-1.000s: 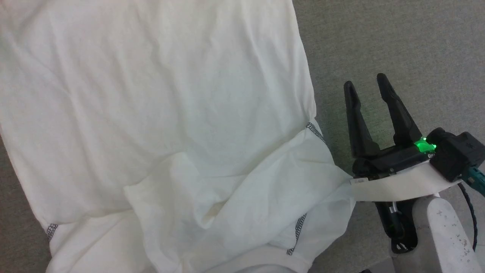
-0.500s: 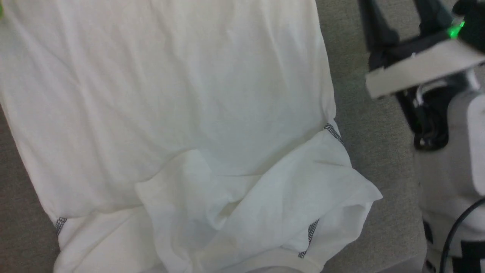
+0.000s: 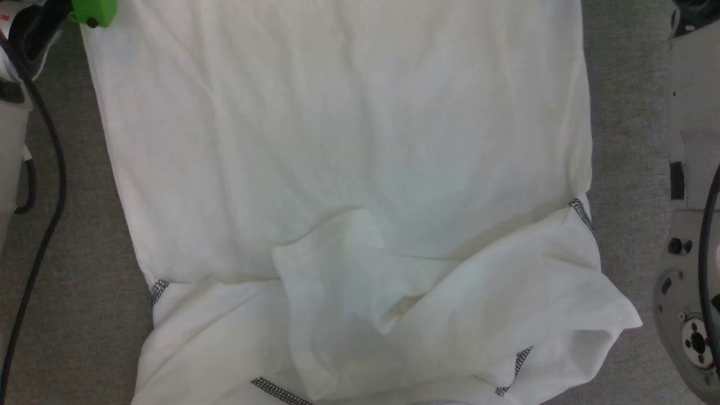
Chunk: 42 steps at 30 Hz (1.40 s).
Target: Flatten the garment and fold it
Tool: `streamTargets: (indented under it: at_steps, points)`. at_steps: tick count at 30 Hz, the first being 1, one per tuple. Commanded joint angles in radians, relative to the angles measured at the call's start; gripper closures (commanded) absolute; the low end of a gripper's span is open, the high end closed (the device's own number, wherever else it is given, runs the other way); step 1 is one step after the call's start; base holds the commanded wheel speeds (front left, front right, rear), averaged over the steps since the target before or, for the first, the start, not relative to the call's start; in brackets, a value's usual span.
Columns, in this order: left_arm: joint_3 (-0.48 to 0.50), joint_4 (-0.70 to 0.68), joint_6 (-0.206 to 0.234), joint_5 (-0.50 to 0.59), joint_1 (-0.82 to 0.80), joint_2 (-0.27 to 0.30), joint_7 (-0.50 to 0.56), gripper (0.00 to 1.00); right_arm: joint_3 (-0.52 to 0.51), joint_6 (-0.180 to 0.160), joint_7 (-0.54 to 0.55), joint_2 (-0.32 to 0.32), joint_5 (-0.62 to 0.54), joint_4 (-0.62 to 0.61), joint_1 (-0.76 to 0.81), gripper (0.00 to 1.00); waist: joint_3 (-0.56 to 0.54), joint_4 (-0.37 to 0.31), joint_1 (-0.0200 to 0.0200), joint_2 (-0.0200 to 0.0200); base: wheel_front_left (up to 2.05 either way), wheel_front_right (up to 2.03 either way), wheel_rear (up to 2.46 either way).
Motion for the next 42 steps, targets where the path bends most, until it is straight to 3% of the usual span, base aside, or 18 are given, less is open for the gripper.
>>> streamTargets:
  at_steps: [1, 4, 5, 7, 9, 12, 17, 23, 29, 35, 42]
  points:
    - [-0.005, 0.012, -0.007, -0.003, -0.022, -0.005, -0.011, 1.0, -0.013, -0.002, 0.034, 0.0, -0.033, 0.033, -0.036, 0.0, 0.027, 0.045, -0.0001, -0.0001, 0.0, 0.0, 0.0]
    - [-0.012, 0.034, -0.018, -0.005, -0.03, -0.017, -0.029, 1.0, -0.036, -0.002, 0.128, 0.0, -0.082, 0.096, -0.068, 0.04, 0.029, 0.056, -0.0001, -0.0001, 0.0, 0.0, 0.0]
    - [-0.014, 0.044, -0.021, -0.007, -0.031, -0.021, -0.036, 1.0, -0.038, -0.002, 0.168, 0.0, -0.101, 0.112, -0.077, 0.52, 0.028, 0.059, -0.0001, -0.0001, 0.0, 0.0, 0.0]
    - [-0.018, 0.058, -0.026, -0.007, -0.031, -0.024, -0.045, 1.0, -0.034, -0.002, 0.243, 0.0, -0.129, 0.128, -0.085, 1.0, 0.026, 0.06, -0.0001, -0.0001, 0.0, 0.0, 0.0]
    - [-0.017, 0.068, -0.027, -0.008, -0.033, -0.025, -0.056, 1.0, -0.026, -0.002, 0.281, 0.0, -0.154, 0.114, -0.091, 1.0, 0.026, 0.059, -0.0001, -0.0001, 0.0, 0.0, 0.0]
    - [-0.012, 0.075, -0.026, 0.007, -0.046, -0.021, -0.098, 1.0, -0.027, -0.002, 0.23, 0.0, -0.178, 0.057, -0.094, 1.0, 0.029, 0.055, -0.0001, -0.0001, 0.0, 0.0, 0.0]
    - [0.002, 0.088, -0.001, 0.073, -0.087, -0.01, -0.239, 1.0, -0.004, -0.002, 0.047, 0.0, -0.196, -0.006, -0.093, 1.0, 0.036, 0.045, -0.0001, -0.0001, 0.0, 0.0, 0.0]
    - [0.01, 0.126, 0.039, 0.153, -0.127, -0.009, -0.436, 1.0, 0.033, -0.002, -0.175, -0.001, -0.17, 0.001, -0.104, 1.0, 0.029, 0.044, -0.0001, -0.0001, 0.0, 0.0, 0.0]
    - [0.013, 0.157, 0.025, 0.142, -0.101, -0.03, -0.561, 1.0, 0.126, -0.002, -0.36, -0.037, -0.096, 0.016, -0.081, 1.0, -0.021, 0.058, -0.0001, -0.0001, 0.0, 0.0, 0.0]
    - [0.013, 0.097, -0.002, 0.11, 0.06, -0.03, -0.71, 1.0, 0.293, -0.002, -0.536, -0.133, 0.024, -0.042, 0.061, 1.0, -0.148, 0.076, -0.0001, -0.0001, 0.0, 0.0, 0.0]
    - [0.007, -0.054, -0.001, 0.027, 0.416, -0.01, -0.784, 1.0, 0.394, -0.002, -0.642, -0.272, 0.169, -0.223, 0.374, 1.0, -0.348, 0.107, -0.0001, -0.0001, 0.0, 0.0, 0.0]
